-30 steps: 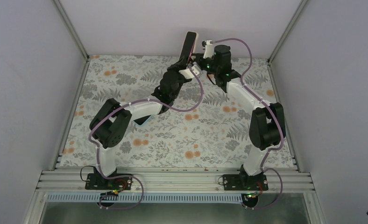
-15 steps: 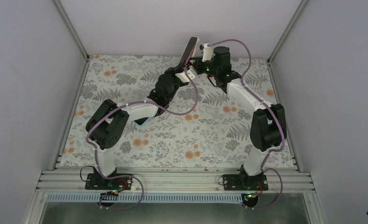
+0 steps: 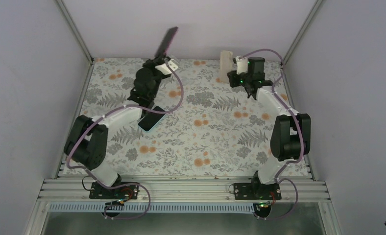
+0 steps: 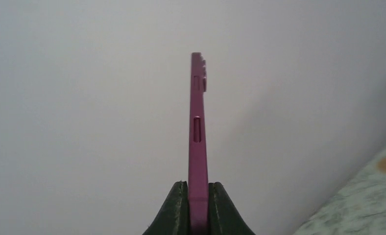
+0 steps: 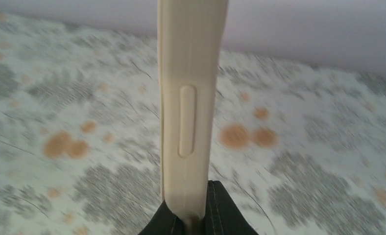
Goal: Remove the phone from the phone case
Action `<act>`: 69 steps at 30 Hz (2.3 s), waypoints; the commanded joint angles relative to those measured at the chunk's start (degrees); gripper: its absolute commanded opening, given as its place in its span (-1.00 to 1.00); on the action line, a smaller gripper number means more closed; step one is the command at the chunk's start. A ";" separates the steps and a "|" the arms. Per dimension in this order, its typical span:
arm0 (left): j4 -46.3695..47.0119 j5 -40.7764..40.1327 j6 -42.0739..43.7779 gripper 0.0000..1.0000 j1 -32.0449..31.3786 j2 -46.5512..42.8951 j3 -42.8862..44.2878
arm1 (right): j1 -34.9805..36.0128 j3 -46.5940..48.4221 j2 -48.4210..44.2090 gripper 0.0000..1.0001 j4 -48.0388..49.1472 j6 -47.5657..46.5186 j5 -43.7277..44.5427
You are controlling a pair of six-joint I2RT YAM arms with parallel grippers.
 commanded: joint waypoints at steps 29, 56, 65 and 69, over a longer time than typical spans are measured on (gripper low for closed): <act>-1.92 -20.14 32.85 -0.59 18.72 -2.90 -42.26 | -9.92 -1.38 17.19 -0.28 -45.09 -25.19 -37.23; -71.02 26.34 -2.22 -0.95 19.37 5.50 0.57 | 26.35 19.36 21.27 -0.93 -37.64 -28.53 -6.86; -67.06 26.75 -2.94 -0.95 20.47 3.95 -5.96 | 26.79 35.94 35.59 -0.93 -39.41 -20.09 -22.12; -66.63 26.47 -1.84 -0.95 22.15 4.22 -7.76 | 27.26 43.92 42.85 -0.93 -43.59 -19.07 -27.12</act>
